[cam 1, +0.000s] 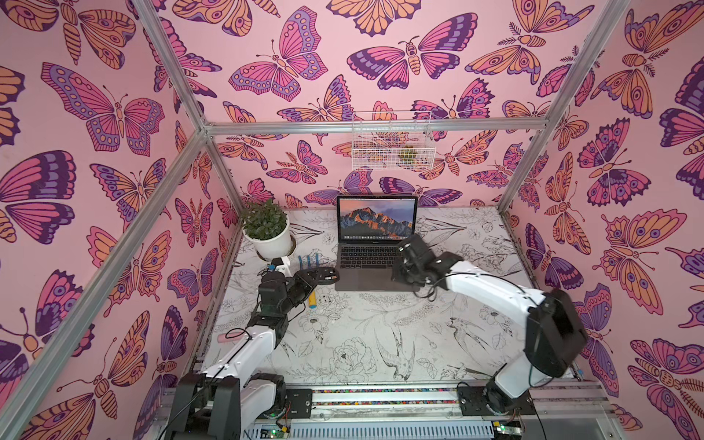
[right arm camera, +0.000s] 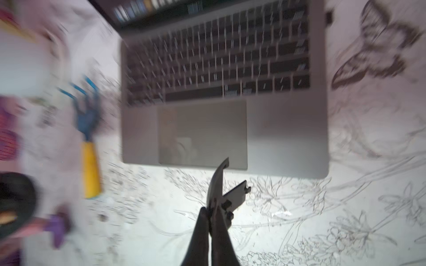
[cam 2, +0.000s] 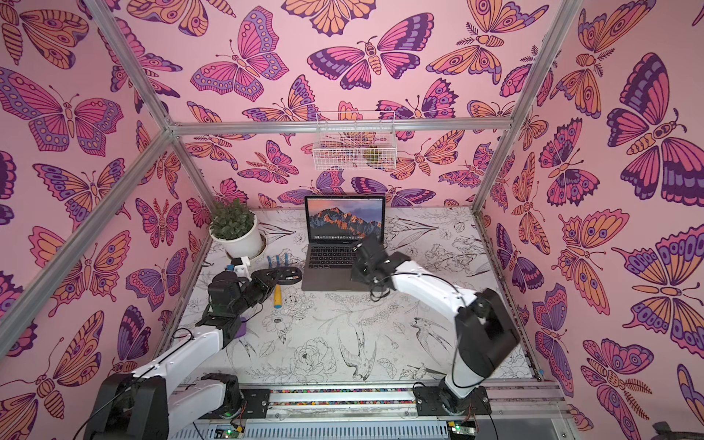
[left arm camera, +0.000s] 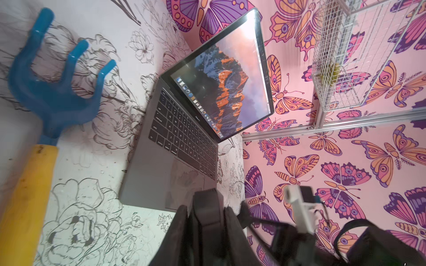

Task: Insert the wireless mouse receiver into the laptop
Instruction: Pick up the lid from the center of the board, then close the lid on the mouse.

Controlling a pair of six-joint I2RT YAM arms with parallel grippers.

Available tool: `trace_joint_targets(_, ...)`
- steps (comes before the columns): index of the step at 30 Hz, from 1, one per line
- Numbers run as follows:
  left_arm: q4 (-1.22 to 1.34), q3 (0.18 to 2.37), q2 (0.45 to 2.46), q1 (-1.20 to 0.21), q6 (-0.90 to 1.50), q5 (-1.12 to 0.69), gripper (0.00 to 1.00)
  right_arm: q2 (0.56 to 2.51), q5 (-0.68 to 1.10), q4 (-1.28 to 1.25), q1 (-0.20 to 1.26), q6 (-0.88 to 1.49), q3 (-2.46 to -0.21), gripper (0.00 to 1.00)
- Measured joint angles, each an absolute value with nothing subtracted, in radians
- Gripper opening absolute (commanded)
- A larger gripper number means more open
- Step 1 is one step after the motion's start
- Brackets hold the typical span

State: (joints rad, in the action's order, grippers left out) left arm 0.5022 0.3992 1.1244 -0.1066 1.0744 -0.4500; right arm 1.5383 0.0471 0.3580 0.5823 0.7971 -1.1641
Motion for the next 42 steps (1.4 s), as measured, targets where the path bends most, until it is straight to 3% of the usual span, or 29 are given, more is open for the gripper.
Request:
trace_joint_targets(3, 0.568, 0.43, 1.164, -0.138, 1.118, -0.474, 0.0, 1.407, 0.236, 0.141, 0.426, 0.85, -1.094, 0.0)
trace_joint_targets(7, 0.69, 0.482, 1.239, -0.205, 1.205, -0.48, 0.0, 1.348, 0.463, -0.083, 0.335, 0.926, -1.052, 0.0)
trace_joint_targets(15, 1.04, 0.556, 1.459, -0.285, 1.417, -0.472, 0.0, 1.362, 0.742, -0.443, 0.339, 1.131, -1.025, 0.0)
trace_joint_targets(21, 1.137, 0.611, 1.511, -0.296, 1.513, -0.475, 0.0, 1.429, 0.885, -0.58, 0.383, 1.22, -1.044, 0.0)
trace_joint_targets(27, 1.184, 0.64, 1.501, -0.301, 1.571, -0.492, 0.0, 1.471, 0.984, -0.65, 0.39, 1.302, -1.056, 0.0)
trace_joint_targets(42, 1.212, 0.64, 1.464, -0.302, 1.622, -0.501, 0.0, 1.64, 1.003, -0.921, 0.468, 1.571, -1.104, 0.0)
